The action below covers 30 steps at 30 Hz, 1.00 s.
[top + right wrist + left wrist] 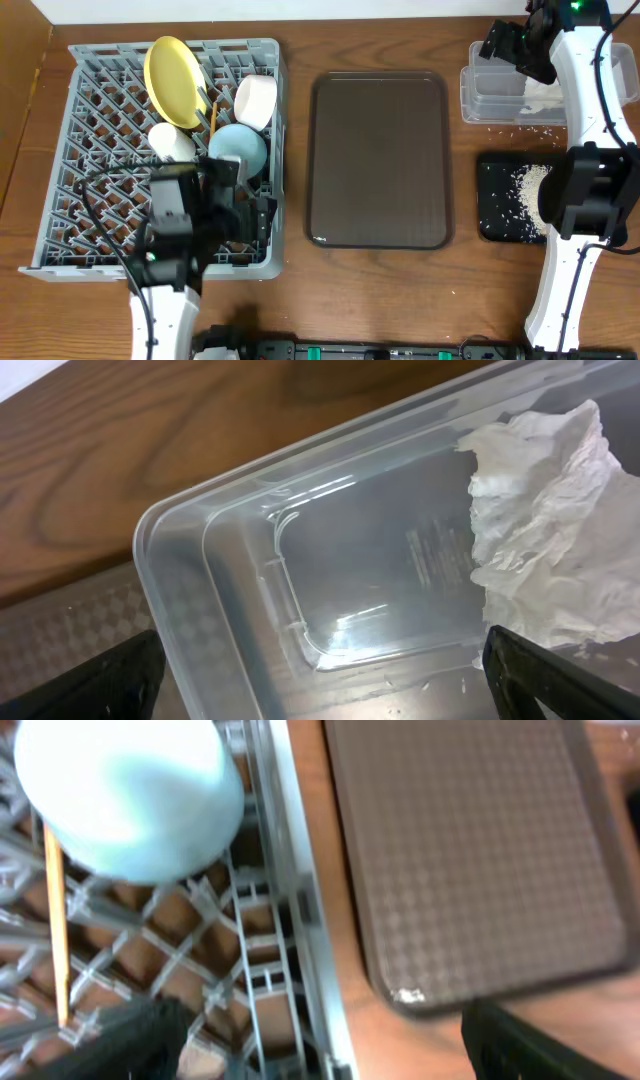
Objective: Sort waste into correct bins and load items into the dishwasher
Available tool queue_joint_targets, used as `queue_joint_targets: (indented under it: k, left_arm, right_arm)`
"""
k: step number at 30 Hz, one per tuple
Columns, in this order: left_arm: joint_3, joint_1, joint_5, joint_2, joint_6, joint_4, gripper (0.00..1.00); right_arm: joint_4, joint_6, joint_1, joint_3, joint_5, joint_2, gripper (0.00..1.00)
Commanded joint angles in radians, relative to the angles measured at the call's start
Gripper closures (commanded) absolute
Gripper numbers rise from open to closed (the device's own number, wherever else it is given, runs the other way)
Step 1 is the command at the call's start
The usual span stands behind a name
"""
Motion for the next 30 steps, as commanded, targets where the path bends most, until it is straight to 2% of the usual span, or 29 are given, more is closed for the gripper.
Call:
queue_joint_targets:
  k: [1, 9, 12, 17, 30]
  left_arm:
    - [-0.14, -0.004, -0.005, -0.08, 0.043, 0.112, 0.11]
    - [-0.46, -0.004, -0.005, -0.291, 0.064, 0.505, 0.11]
    - [-0.56, -0.004, -0.005, -0.388, 0.064, 0.609, 0.11]
    - [-0.645, -0.004, -0.005, -0.528, 0.064, 0.676, 0.11]
    - [-0.718, -0.004, -0.052, -0.782, 0.064, 0.677, 0.1]
  right_arm:
    - [0.002, 0.015, 0.009, 0.016, 0.001, -0.012, 0.01]
    - [0.002, 0.015, 0.009, 0.016, 0.001, -0.012, 0.01]
    - [0.002, 0.015, 0.009, 0.016, 0.001, -0.012, 0.01]
    - [0.002, 0.015, 0.009, 0.016, 0.001, -0.012, 0.01]
    - [0.002, 0.015, 0.009, 0.016, 0.001, -0.012, 0.01]
